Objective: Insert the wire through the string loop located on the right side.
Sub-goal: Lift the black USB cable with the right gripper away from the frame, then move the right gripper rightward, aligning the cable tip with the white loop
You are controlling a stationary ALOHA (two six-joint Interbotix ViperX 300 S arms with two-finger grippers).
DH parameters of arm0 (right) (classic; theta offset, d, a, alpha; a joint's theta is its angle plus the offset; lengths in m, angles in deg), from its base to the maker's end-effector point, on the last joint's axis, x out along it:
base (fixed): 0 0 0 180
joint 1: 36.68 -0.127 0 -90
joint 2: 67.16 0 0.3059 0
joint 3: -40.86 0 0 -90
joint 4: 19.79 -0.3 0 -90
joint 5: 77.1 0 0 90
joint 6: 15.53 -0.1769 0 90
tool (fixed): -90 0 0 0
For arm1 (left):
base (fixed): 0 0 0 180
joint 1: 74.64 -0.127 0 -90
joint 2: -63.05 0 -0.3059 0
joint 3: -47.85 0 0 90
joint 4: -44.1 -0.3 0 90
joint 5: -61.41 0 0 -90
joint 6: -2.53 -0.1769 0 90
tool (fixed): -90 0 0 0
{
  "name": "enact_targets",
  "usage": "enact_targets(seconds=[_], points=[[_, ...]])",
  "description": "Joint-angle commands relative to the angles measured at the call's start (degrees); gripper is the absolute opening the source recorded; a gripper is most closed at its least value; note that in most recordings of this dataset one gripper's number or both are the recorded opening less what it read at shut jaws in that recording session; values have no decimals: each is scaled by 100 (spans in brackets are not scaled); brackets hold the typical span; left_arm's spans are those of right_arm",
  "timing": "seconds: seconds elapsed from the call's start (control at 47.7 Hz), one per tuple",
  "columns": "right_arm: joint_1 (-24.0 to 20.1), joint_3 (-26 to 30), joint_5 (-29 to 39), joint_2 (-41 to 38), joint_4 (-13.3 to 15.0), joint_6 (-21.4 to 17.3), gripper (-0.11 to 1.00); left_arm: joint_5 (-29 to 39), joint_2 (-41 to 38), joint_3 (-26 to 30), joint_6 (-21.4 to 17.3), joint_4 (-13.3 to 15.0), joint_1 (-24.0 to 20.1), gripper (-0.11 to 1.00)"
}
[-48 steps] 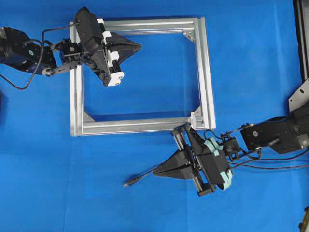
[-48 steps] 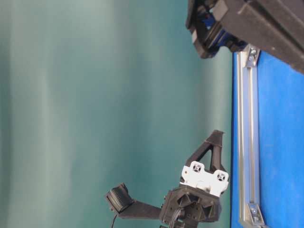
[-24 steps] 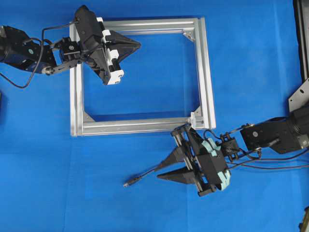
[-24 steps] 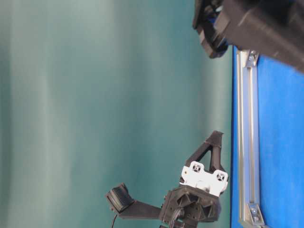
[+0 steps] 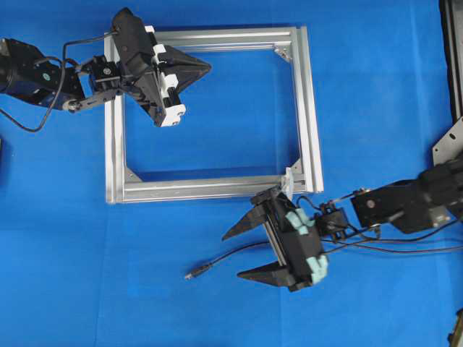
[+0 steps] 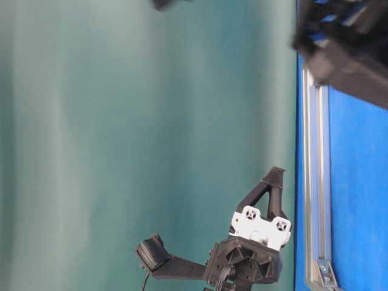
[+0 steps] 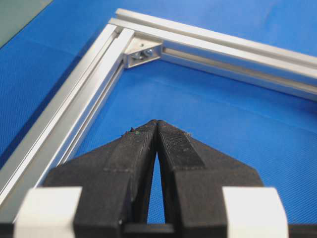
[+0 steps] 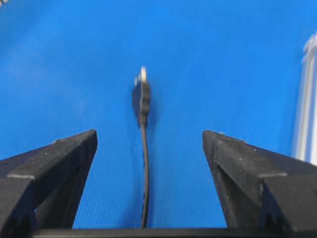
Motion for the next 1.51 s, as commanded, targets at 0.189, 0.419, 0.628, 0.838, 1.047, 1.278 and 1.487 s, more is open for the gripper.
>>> enact_targets(seconds=[0.189,0.419,0.628,0.838,1.047,1.278,1.487], points=[[-26,264,-149,-413,-141,-9,77,-62,167,70,-9,-18,-18,0],[-9,272,-114,-457,-185,-9,74,-70,167,53,-9,-18,-9,0],[-9,255,-44,-466,-167,9,28,-62,167,53,-9,-18,-18,0],[-9,264,97,-457,-158,9,-3,-70,167,53,-18,-18,-18,0],[-18,281,97,-448,-158,0,-3,-70,176,53,-18,-18,-18,0],[-9,255,246,-185,-158,0,-3,-70,176,53,-18,-18,-18,0],[-9,281,809,325,-149,18,-3,-70,176,53,-18,-18,-35,0]])
